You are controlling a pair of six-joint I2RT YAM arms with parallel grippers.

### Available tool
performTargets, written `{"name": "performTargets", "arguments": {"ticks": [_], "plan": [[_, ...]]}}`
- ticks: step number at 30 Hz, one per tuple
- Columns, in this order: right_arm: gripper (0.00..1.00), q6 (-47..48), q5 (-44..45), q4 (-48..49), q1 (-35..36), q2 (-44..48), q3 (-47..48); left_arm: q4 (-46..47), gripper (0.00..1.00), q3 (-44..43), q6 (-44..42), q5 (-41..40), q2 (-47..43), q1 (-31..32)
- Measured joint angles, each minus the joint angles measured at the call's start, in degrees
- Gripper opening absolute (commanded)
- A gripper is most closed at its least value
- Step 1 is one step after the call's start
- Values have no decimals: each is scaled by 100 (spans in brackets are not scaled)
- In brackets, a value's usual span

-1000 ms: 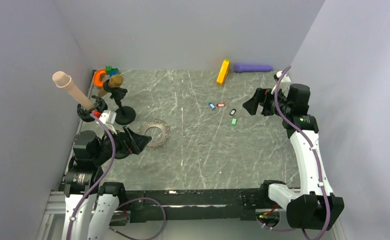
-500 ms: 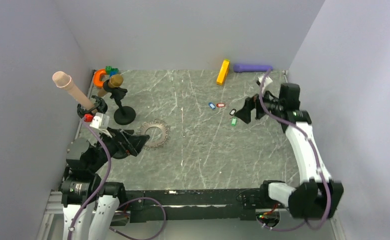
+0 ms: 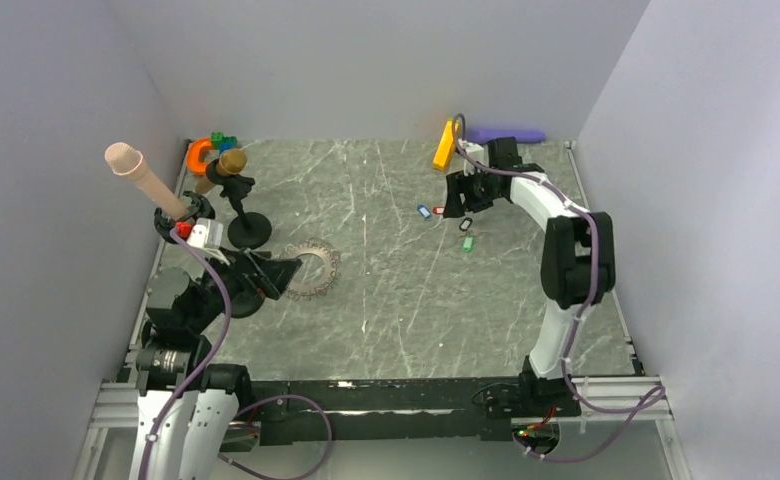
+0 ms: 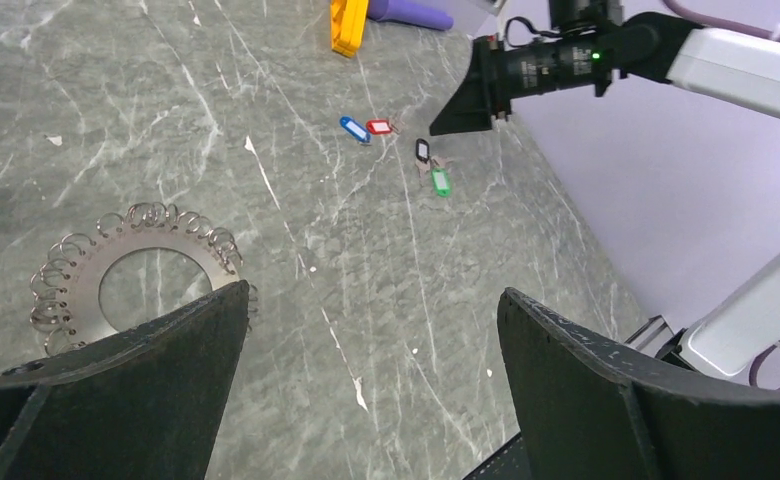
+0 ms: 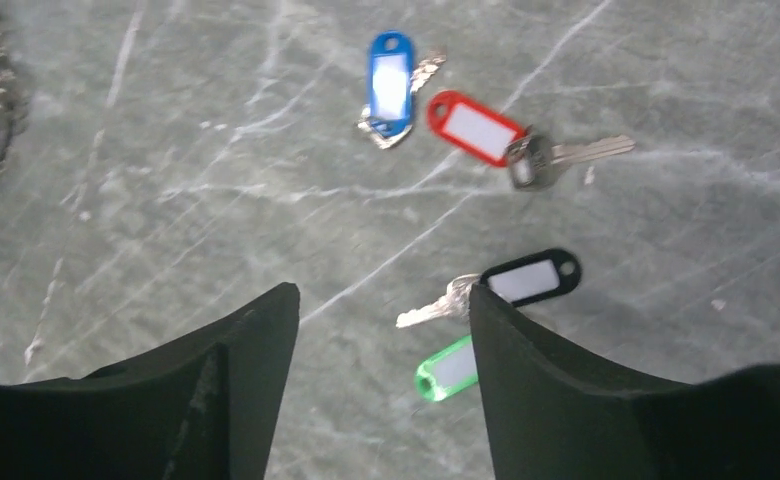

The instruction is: Put the keys on the keyring

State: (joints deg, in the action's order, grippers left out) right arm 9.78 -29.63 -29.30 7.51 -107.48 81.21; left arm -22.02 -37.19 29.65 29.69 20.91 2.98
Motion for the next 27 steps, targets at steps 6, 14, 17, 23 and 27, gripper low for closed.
{"name": "performTargets", "arguments": {"ticks": [6, 14, 17, 23, 27], "plan": [[46, 42, 374, -177, -20, -1117, 1025, 129, 98, -2, -109, 31, 271, 0], [36, 184, 774, -487, -15, -2122, 2417, 442, 98, 254, -133, 50, 330, 0], [36, 203, 883, -601, 17, -2328, 2590, 466, 98, 278, -142, 48, 332, 0], [35, 205, 1010, -772, 94, -2509, 2632, 505, 98, 278, -149, 74, 369, 0], [32, 203, 1010, -835, 129, -2540, 2662, 505, 98, 278, -146, 94, 372, 0]]}}
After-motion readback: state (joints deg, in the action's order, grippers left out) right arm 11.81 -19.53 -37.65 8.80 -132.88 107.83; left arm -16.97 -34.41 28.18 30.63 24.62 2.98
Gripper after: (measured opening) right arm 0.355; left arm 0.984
